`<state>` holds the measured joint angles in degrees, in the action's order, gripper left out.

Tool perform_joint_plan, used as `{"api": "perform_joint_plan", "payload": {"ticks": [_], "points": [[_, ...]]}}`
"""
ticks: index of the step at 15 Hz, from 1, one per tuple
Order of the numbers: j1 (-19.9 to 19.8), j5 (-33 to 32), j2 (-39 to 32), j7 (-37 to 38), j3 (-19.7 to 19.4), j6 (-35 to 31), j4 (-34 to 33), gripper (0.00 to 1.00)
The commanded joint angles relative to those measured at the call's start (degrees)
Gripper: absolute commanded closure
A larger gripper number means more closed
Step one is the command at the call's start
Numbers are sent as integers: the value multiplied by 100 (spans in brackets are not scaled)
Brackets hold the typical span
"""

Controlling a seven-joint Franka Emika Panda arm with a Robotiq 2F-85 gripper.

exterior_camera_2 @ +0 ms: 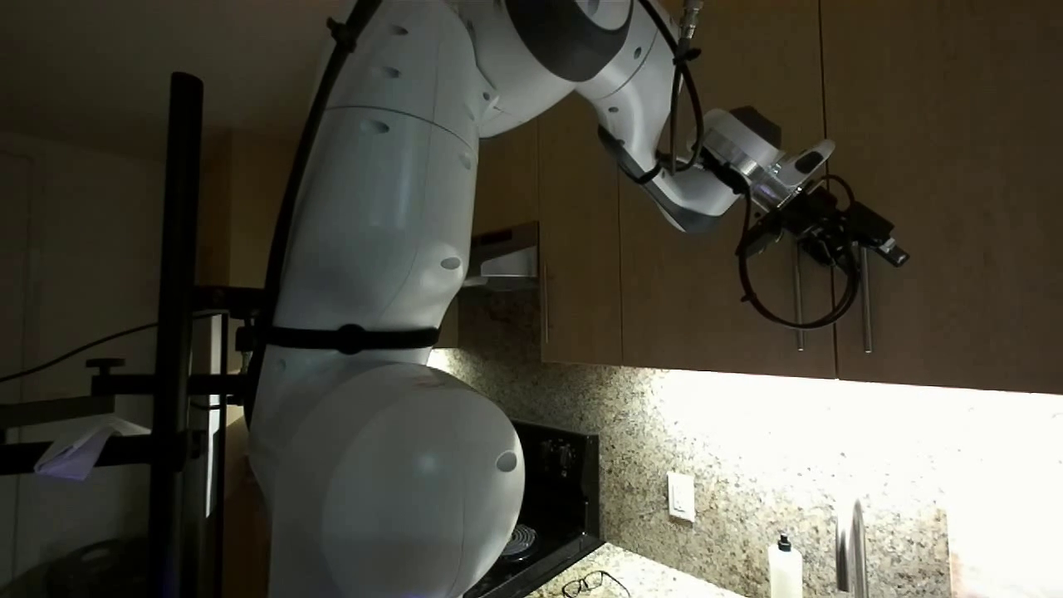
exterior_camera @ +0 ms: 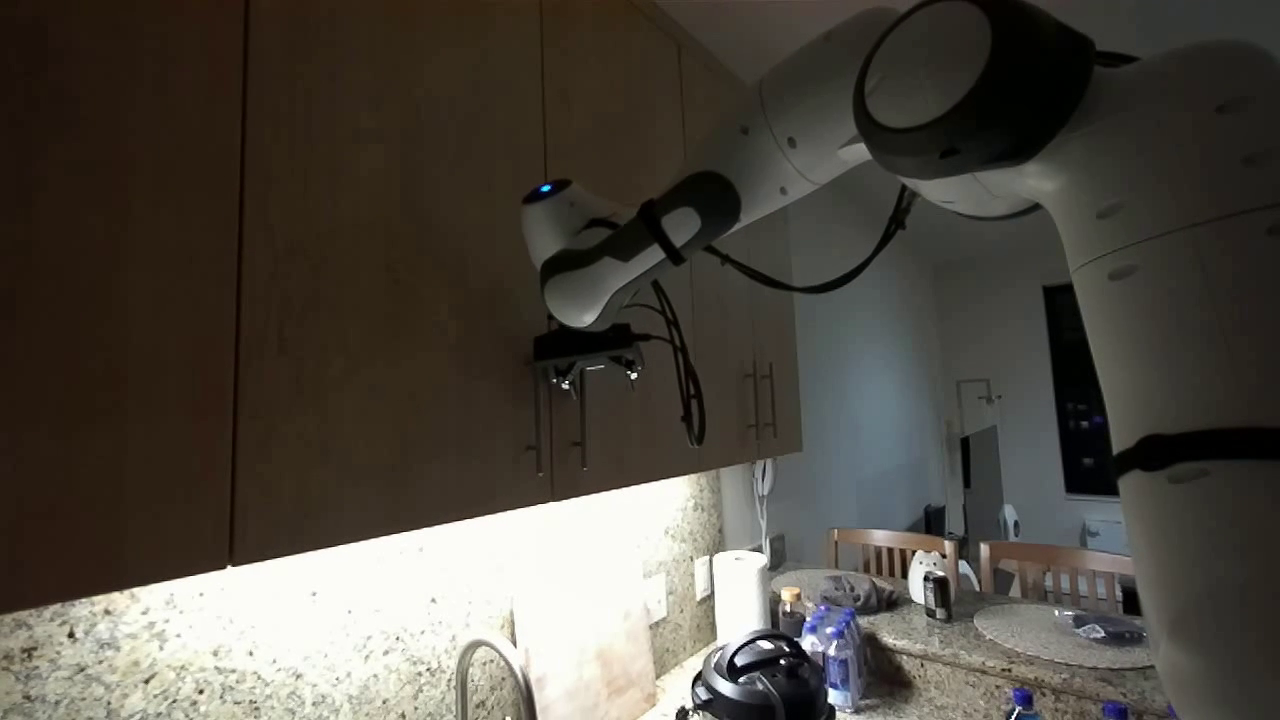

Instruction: Open the third cabinet door from the right

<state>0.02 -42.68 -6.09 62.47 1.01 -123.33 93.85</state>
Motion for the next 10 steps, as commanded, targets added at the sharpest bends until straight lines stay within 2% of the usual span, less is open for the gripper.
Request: {"api": "perform_joint_plan", "payload": {"ticks": [1, 8, 10], "points": [[-9, 19, 120, 171, -200, -194, 166, 0], [10, -9, 80, 232, -251, -286, 225, 0], [42, -225, 89, 402, -269, -160, 221, 0]]}}
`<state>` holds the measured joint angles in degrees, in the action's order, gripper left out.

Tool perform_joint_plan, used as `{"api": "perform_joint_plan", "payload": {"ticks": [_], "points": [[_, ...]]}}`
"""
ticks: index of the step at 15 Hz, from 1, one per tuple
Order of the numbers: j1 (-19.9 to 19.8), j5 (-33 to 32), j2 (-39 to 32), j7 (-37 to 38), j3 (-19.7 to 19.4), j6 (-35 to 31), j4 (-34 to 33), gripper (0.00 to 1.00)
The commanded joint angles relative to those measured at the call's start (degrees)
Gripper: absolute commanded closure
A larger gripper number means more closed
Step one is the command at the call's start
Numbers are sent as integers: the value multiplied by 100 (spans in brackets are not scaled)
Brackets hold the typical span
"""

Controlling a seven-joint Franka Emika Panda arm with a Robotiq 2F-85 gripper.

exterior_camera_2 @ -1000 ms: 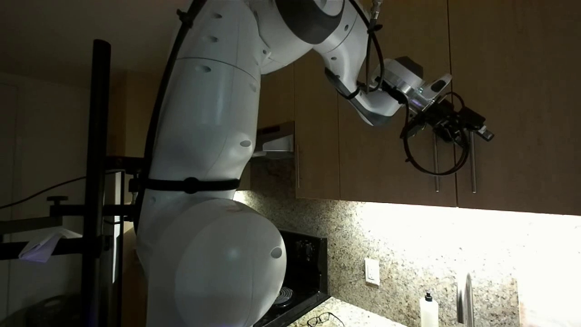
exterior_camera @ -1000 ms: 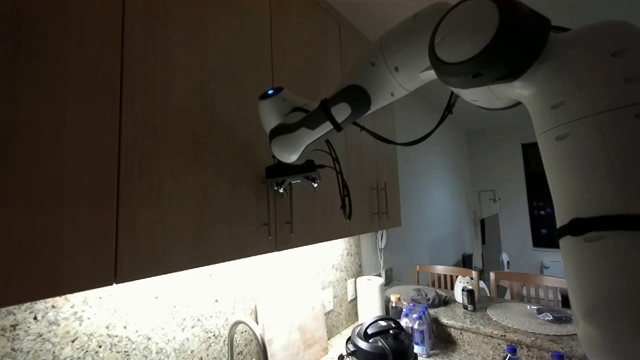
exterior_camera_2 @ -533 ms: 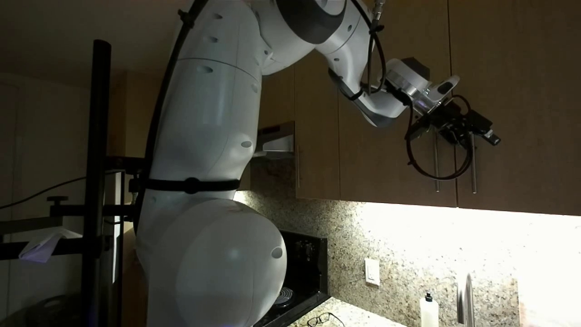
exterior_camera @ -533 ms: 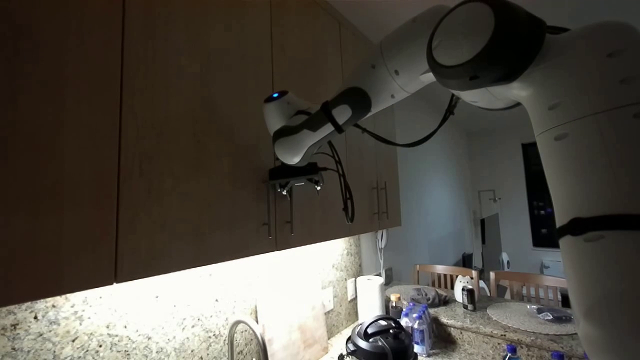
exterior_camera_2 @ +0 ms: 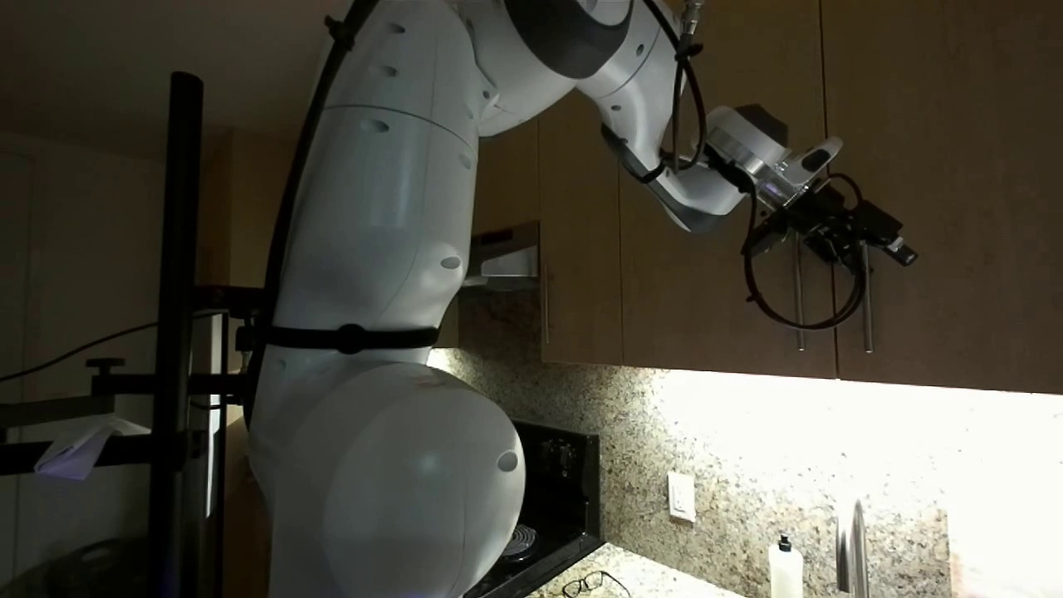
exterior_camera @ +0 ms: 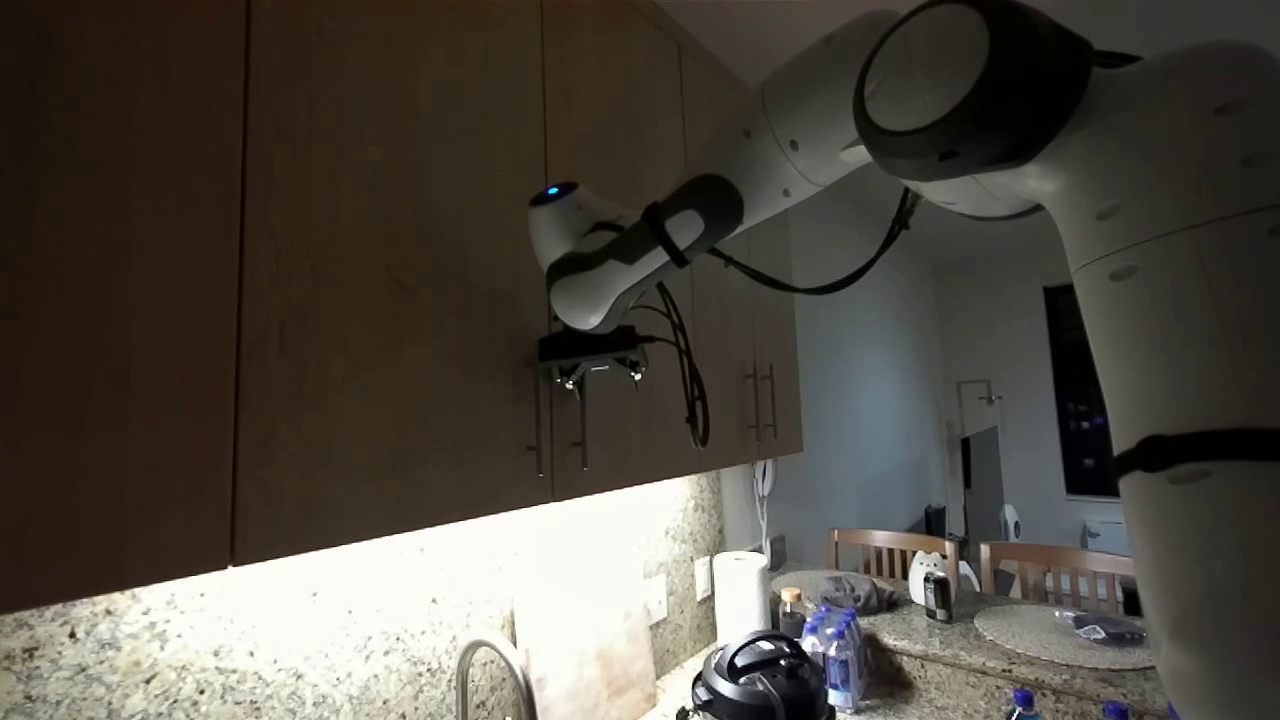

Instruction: Open the third cabinet door from the right

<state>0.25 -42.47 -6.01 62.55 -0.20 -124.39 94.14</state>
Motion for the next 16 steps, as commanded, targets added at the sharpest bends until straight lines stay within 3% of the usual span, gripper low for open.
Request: {"api": "perform_joint_plan", "payload": {"ticks": [1, 8, 16], "points": [[46, -397, 85, 591, -159, 83, 180, 0], [128, -857, 355, 1662, -130, 423, 568, 0], [123, -841, 488, 1780, -93, 469, 773, 0]]}}
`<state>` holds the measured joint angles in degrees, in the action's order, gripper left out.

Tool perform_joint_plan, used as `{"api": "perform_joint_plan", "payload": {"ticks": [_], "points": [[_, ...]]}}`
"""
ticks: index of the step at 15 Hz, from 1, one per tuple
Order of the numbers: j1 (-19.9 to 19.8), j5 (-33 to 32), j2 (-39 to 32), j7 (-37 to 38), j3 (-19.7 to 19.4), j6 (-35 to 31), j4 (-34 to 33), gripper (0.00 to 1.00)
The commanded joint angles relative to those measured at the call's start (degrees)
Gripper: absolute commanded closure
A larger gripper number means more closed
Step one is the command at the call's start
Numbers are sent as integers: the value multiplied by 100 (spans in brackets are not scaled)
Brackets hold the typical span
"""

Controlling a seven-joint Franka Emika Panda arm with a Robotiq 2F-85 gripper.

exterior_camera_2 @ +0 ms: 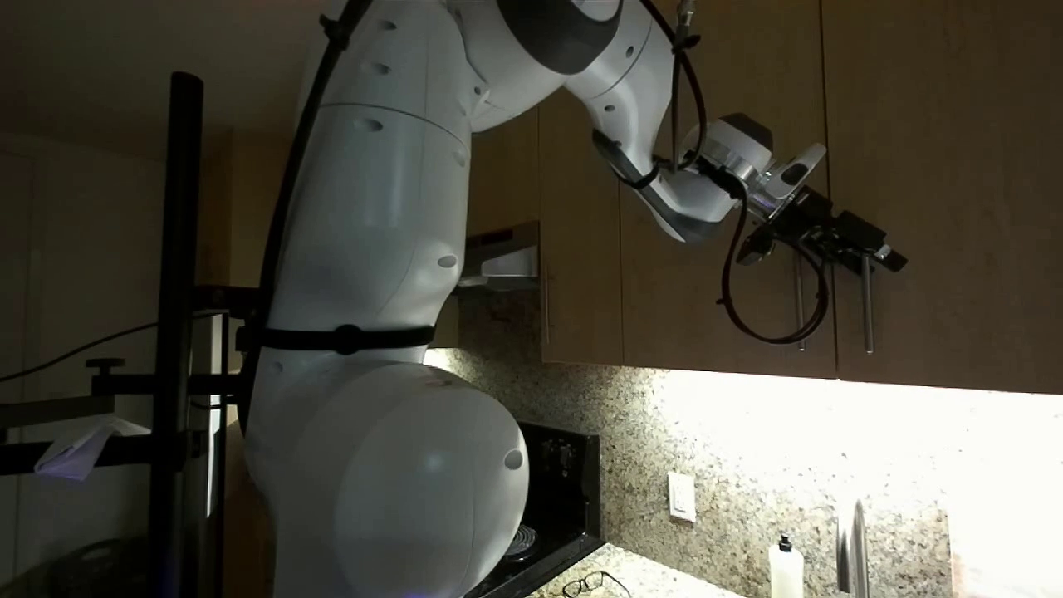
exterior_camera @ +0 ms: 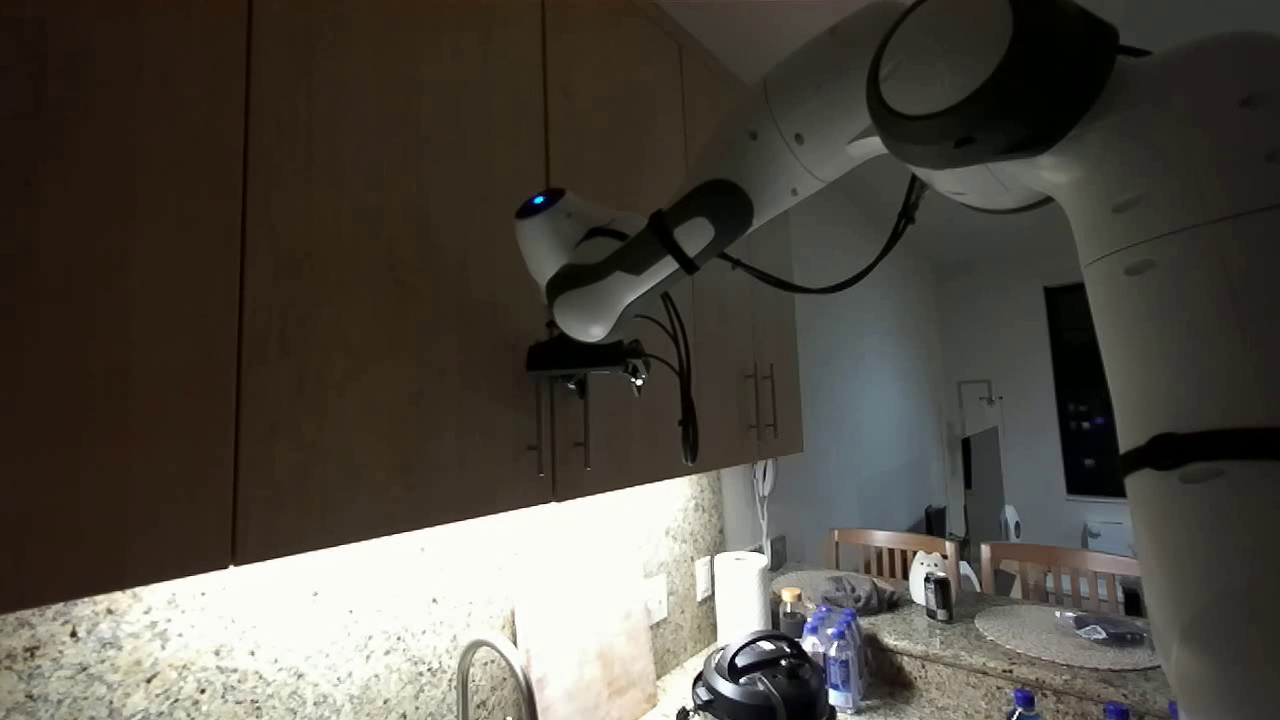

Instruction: Open the third cabinet door from the right

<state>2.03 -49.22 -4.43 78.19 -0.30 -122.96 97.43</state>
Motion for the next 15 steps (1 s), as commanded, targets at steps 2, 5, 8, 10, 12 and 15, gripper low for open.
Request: {"api": "perform_joint_plan", "payload": {"ticks": [2, 5, 8, 10, 12, 15], "points": [[-67, -97, 393, 157, -81, 296, 512, 0], [-73, -95, 548, 155, -73, 246, 662, 0], [-93, -128, 757, 203, -69, 187, 919, 0], [-115, -100, 889, 206, -74, 131, 1095, 0], [-141, -59, 1033, 197, -76, 26, 1294, 0], [-183, -52, 1257, 214, -75, -103, 1572, 0]]}}
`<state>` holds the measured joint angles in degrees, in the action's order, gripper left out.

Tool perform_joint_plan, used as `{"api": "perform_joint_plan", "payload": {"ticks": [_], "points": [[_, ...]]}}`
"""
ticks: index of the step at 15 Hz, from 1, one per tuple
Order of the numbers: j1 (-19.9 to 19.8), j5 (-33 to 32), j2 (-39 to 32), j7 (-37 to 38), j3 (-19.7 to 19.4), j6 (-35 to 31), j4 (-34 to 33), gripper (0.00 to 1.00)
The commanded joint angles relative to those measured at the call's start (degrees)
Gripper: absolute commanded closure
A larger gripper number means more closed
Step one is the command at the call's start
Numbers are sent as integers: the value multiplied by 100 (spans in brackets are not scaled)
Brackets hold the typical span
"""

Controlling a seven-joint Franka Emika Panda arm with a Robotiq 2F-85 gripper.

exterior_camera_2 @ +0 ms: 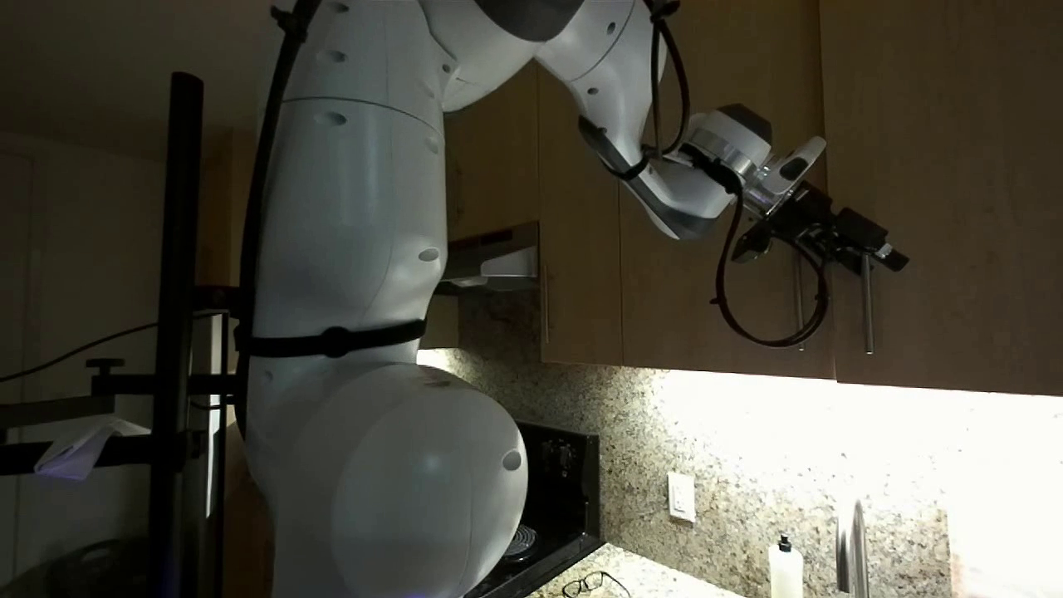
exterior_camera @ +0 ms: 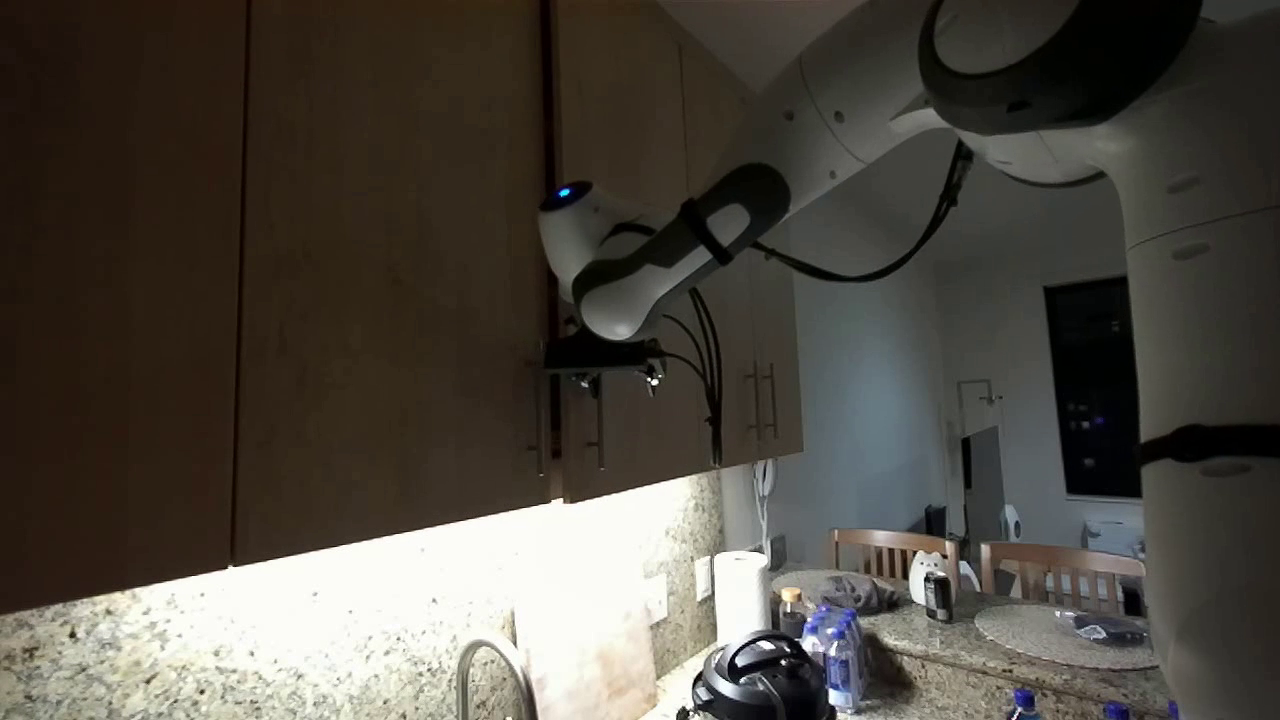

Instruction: Open the third cabinet door from the right

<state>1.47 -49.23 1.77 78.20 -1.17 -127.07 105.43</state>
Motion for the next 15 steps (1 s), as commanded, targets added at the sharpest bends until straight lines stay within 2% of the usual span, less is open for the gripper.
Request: {"api": "perform_joint_plan", "payload": {"ticks": [1, 15], "points": [[-150, -51, 716, 231, 10, 257, 874, 0], [-496, 123, 1673, -40, -75, -632, 1990, 0]]}}
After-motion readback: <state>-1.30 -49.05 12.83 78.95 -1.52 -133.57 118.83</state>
